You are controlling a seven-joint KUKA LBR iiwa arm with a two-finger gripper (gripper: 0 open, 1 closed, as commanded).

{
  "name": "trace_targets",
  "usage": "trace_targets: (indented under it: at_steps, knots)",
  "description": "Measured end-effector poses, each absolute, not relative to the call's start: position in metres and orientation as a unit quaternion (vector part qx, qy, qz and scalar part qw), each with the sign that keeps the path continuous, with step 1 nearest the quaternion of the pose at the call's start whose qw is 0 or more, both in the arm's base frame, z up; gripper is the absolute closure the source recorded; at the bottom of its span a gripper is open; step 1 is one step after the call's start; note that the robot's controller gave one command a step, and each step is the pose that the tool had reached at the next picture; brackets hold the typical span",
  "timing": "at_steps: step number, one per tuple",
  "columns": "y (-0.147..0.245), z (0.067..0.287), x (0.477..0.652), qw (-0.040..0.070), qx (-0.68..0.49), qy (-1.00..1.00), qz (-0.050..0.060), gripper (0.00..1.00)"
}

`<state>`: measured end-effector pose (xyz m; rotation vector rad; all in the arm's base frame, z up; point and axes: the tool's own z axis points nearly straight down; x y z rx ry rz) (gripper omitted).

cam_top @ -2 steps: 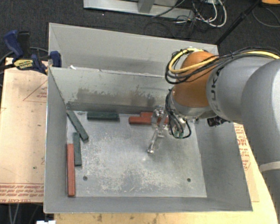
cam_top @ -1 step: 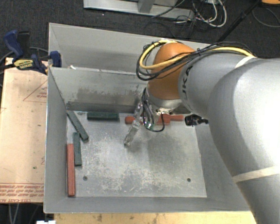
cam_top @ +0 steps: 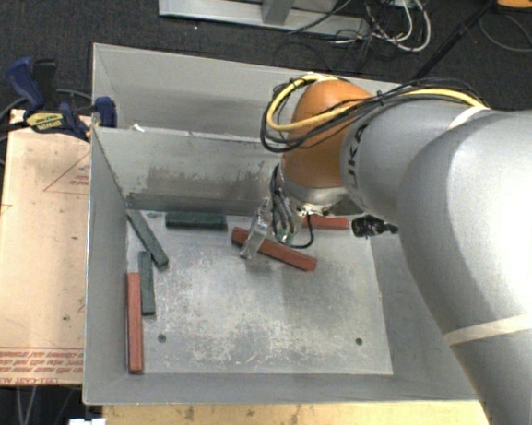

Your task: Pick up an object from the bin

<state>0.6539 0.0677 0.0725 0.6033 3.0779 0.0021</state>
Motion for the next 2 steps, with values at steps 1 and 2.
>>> trace_targets:
  at_steps: [1, 2]
  knots:
    - [-0.004, 0.109, 0.579, -0.001, 0.209, 0.978, -0.002, 1.00]
    - [-0.019, 0.261, 0.580, 0.006, 0.210, 0.978, 0.001, 1.00]
